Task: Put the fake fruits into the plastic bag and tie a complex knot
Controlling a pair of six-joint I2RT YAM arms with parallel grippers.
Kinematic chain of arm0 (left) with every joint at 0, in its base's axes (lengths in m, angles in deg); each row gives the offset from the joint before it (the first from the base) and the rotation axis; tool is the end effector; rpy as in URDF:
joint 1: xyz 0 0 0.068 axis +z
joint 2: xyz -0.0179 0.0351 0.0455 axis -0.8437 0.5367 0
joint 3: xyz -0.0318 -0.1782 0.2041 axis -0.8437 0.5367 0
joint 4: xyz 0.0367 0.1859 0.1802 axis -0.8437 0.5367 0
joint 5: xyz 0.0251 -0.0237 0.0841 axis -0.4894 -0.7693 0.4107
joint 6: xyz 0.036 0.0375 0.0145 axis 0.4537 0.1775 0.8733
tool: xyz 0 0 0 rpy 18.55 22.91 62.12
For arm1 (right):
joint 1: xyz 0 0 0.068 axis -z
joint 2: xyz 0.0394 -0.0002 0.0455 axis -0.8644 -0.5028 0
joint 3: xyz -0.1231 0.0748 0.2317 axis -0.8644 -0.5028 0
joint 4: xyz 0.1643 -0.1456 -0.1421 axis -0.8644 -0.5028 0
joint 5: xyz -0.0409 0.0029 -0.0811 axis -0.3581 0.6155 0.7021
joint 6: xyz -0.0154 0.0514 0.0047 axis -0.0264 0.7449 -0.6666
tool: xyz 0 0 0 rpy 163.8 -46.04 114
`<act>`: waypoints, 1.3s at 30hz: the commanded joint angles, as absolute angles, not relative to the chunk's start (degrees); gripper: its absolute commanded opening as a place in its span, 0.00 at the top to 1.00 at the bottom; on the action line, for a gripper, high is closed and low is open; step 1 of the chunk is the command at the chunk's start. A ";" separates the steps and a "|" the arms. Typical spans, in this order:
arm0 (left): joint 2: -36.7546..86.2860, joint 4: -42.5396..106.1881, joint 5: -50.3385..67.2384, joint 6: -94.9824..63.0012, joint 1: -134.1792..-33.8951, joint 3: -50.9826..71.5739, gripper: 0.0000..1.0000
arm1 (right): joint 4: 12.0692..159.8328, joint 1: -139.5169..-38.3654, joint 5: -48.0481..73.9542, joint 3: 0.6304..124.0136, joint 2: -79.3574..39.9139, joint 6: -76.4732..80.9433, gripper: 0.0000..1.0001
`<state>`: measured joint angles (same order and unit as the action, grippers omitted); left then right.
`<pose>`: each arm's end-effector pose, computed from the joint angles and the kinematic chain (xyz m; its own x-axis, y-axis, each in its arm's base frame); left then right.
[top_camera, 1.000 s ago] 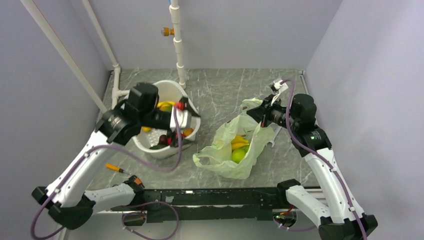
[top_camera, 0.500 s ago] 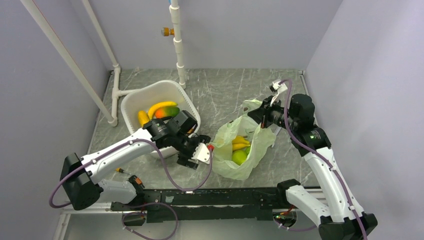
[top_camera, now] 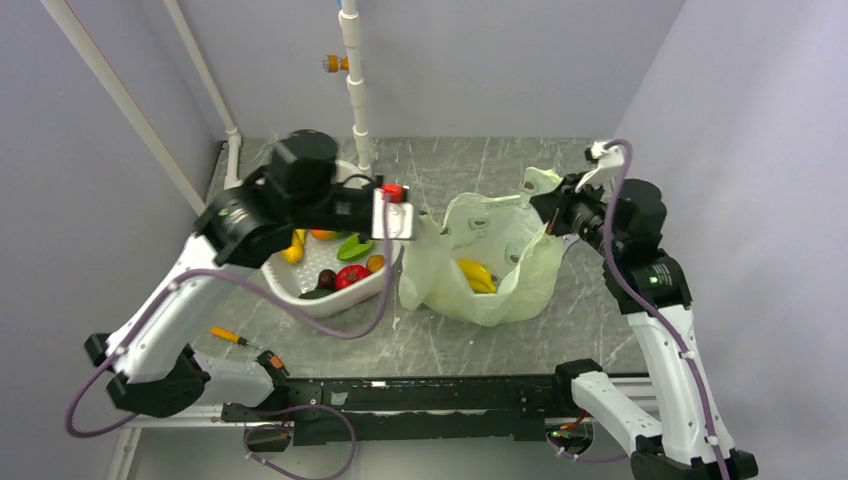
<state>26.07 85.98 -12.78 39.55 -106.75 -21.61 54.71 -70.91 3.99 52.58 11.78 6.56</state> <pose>0.1466 -0.1968 0.4924 0.4638 0.3872 -0.7968 0.8742 -0.0540 0.4826 0.1660 0.0430 0.4121 -0.3455 0.1210 -0.9306 -0.3954 0.8806 0.2613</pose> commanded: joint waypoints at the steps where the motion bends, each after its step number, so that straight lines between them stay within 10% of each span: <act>1: 19.60 82.84 -17.87 32.54 -102.61 -21.60 1.00 | 52.11 -70.63 9.09 57.73 15.09 11.15 1.00; 15: 6.92 91.46 -21.09 41.29 -95.49 9.22 1.00 | 57.19 -69.04 -4.62 43.37 21.49 12.33 1.00; 17: 8.09 92.44 -19.64 39.64 -95.47 7.17 0.84 | 60.69 -69.04 -8.65 41.91 21.72 11.86 1.00; 20: 12.46 95.24 -21.81 35.79 -95.49 -6.70 0.26 | 63.49 -69.05 -12.51 42.34 20.97 10.34 1.00; 23: 21.57 93.79 -24.68 25.48 -95.39 -25.33 0.09 | 65.85 -69.06 -13.97 43.33 20.75 10.16 1.00; 39: 51.31 72.86 -25.80 28.59 -104.62 -47.24 0.31 | 64.84 -71.72 -12.85 47.03 14.47 0.91 0.96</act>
